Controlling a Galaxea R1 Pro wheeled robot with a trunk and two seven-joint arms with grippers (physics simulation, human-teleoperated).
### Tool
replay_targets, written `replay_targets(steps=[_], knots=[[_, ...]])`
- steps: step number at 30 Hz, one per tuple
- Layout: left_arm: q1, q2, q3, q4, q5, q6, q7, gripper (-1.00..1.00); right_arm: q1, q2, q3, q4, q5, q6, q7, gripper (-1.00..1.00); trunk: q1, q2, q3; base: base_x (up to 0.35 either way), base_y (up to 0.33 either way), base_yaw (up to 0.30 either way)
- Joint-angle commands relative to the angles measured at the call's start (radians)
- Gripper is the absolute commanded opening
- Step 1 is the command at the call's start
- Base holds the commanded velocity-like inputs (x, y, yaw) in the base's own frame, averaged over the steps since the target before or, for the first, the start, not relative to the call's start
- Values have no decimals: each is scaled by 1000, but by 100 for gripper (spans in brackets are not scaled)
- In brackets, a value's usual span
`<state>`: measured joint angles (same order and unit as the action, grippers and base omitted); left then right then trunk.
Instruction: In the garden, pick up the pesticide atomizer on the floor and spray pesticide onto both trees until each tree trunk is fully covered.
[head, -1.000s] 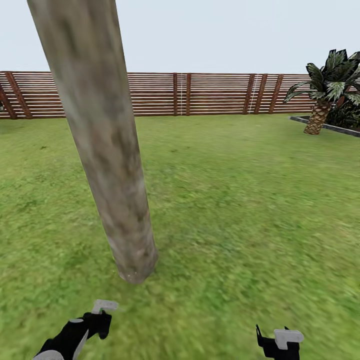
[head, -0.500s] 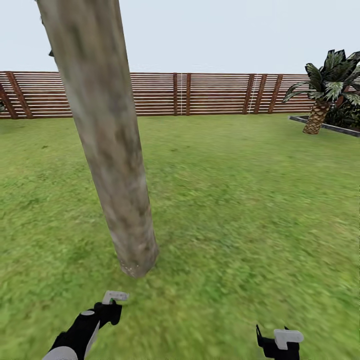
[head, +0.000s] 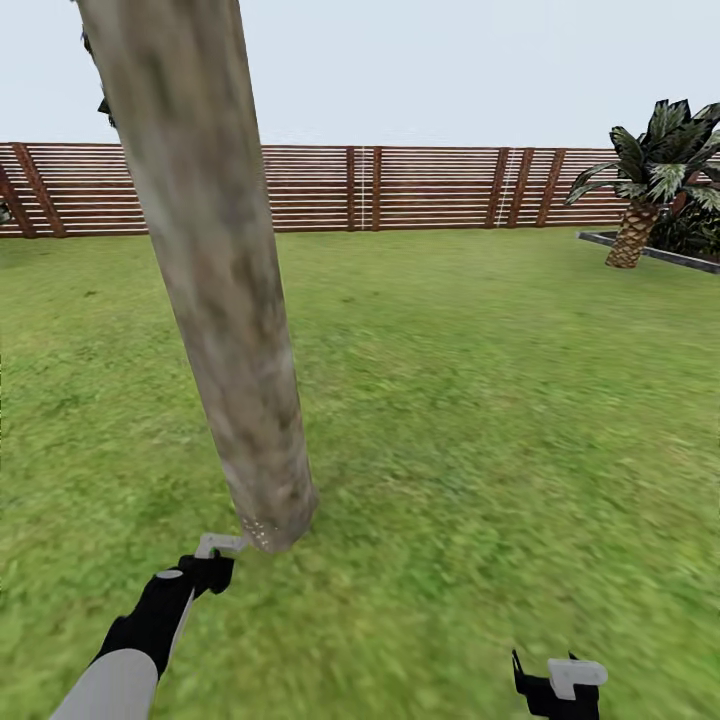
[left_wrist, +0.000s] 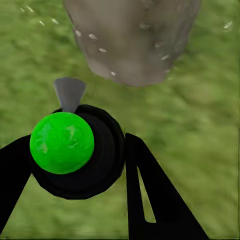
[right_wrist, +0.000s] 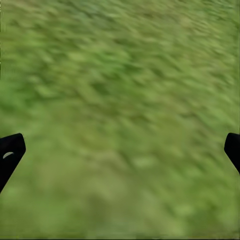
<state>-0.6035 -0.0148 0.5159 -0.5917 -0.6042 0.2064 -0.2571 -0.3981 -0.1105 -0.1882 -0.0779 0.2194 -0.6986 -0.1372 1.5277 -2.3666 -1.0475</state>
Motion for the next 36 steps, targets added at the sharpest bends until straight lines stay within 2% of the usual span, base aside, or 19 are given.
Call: replay_targets(steps=[1, 4, 7, 9, 10, 11, 14, 17, 20, 21, 24, 26, 27, 28, 30, 31, 34, 36], knots=[[0, -7, 7, -6, -9, 8, -10, -100, -1, 0, -5, 1, 11, -2, -5, 100, -1, 0, -1, -277, 0, 0], [-2, -32, 6, -8, -10, 9, -11, -100, -1, 0, -5, 1, 11, -2, -5, 100, -1, 0, -1, -316, 0, 0], [-6, -71, 5, -8, -12, 11, -11, -100, -1, 0, -5, 1, 11, -2, -5, 100, -1, 0, -1, -180, 0, 0], [-7, -79, 1, -8, -12, 11, -11, -100, -1, 0, -5, 1, 11, -2, -5, 100, -1, 0, -1, -40, 0, 0], [-7, -82, -17, -9, -12, 12, -11, -100, -1, 0, -5, 1, 11, -2, -5, 100, -1, 0, -1, -16, 0, 0], [-8, -82, -82, -10, -9, 16, -10, -100, -1, 0, -5, 1, 11, -2, -5, 100, -1, 0, -1, -4, 0, 0], [-11, -74, -108, -27, -5, 18, -10, -100, -1, 1, -5, 1, 11, -2, -5, 100, -1, 0, -1, -1, 0, 0], [-12, -54, -90, -78, -4, 39, -13, -100, -1, 1, -5, 1, 11, -2, -5, 100, -1, 0, -1, 0, 0, 0], [-12, -19, -58, -95, -3, 64, -47, -100, -1, 0, -5, 1, 11, -2, -5, 100, -1, 0, -1, 0, 0, 0], [-12, -4, -32, -97, 1, 68, -69, -100, -1, 1, -5, 1, 11, -2, -5, 100, -1, 0, -1, 0, 0, 0], [-11, -11, -26, -98, 6, 70, -79, -100, -1, 1, -5, 1, 11, -2, -5, 100, -1, 0, -1, 0, 0, 0], [-14, -88, -42, -101, 3, 72, -82, -100, -1, 2, -5, 1, 11, -2, -5, 100, -1, 0, -1, 0, 0, 0], [-14, -96, -66, -104, 3, 72, -82, -100, -1, 2, -5, 1, 11, -2, -5, 100, -1, 0, -1, 0, 0, 0], [-14, -100, -96, -107, 4, 74, -82, -100, -1, 2, -5, 1, 11, -2, -5, 100, -1, 0, -1, 0, 0, 0], [-14, -102, -122, -119, 6, 84, -82, -100, -1, 1, -5, 1, 11, -2, -5, 100, -1, 0, -1, 0, 0, 0], [-12, -97, -131, -159, 8, 114, -85, -100, -1, 2, -5, 1, 11, -2, -5, 100, -1, 0, -1, 0, 0, 0], [-5, -86, -131, -224, 22, 144, -112, -100, -1, 2, -5, 1, 11, -2, -5, 100, -1, 0, -1, -21, 5, 0], [-2, -69, -131, -272, 37, 151, -150, -100, -1, 2, -5, 1, 11, -2, -5, 100, -1, 0, -1, -241, 53, 0]])
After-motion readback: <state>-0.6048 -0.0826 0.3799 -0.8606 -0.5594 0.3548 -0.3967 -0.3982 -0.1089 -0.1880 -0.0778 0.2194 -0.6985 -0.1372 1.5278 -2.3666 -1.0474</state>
